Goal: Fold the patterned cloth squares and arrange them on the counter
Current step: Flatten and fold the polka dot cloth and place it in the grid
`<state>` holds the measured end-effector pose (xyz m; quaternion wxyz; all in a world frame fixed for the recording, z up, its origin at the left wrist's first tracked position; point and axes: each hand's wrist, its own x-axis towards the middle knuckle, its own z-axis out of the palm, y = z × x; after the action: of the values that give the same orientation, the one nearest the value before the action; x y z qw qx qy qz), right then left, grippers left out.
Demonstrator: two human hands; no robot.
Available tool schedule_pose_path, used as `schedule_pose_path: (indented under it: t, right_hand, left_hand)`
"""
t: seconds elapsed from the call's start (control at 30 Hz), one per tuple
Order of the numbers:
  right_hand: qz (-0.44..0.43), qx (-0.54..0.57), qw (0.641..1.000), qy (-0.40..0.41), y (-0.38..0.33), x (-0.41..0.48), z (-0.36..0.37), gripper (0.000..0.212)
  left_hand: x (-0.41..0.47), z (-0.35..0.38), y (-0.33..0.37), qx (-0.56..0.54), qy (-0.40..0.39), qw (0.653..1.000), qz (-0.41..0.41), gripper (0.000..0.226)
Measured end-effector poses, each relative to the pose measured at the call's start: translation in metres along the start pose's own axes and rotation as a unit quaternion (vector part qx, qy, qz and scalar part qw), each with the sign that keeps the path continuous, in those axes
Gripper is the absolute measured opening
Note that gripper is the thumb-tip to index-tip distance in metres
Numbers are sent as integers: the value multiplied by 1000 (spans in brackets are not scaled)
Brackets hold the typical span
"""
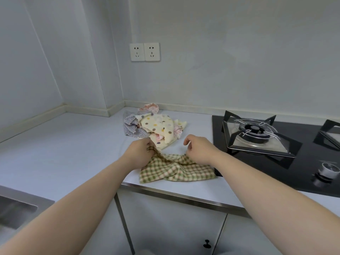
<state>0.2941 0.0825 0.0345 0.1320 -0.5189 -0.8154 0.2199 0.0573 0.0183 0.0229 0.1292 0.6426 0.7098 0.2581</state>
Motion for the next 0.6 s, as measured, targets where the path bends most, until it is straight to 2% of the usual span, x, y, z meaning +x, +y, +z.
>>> schedule_pose_path:
  t: [0.2, 0.3, 0.4, 0.47, 0.53, 0.6]
  right_hand:
    - [-46, -78, 996, -10, -15, 26, 20, 65]
    - [-64, -135, 988, -38, -26, 44, 27, 63]
    - [-53, -176, 981, -55, -36, 56, 28, 48]
    - [-52, -144, 988, 0, -41, 59, 21, 37]
    - [-70, -42, 991, 107, -48, 57, 8, 34]
    - [-104, 57, 972, 201, -57, 49, -11, 36]
  left_hand:
    - [20, 22, -2, 40, 21, 999, 13, 35]
    - [25, 28, -6, 46, 37, 998, 15, 37]
    - [26, 27, -9, 42, 37, 998, 7, 38]
    - [27, 23, -10, 35, 31, 999, -1, 40]
    - [27, 18, -11, 28, 28, 999, -9, 45]
    - [26, 12, -6, 21, 50, 998, -11, 52]
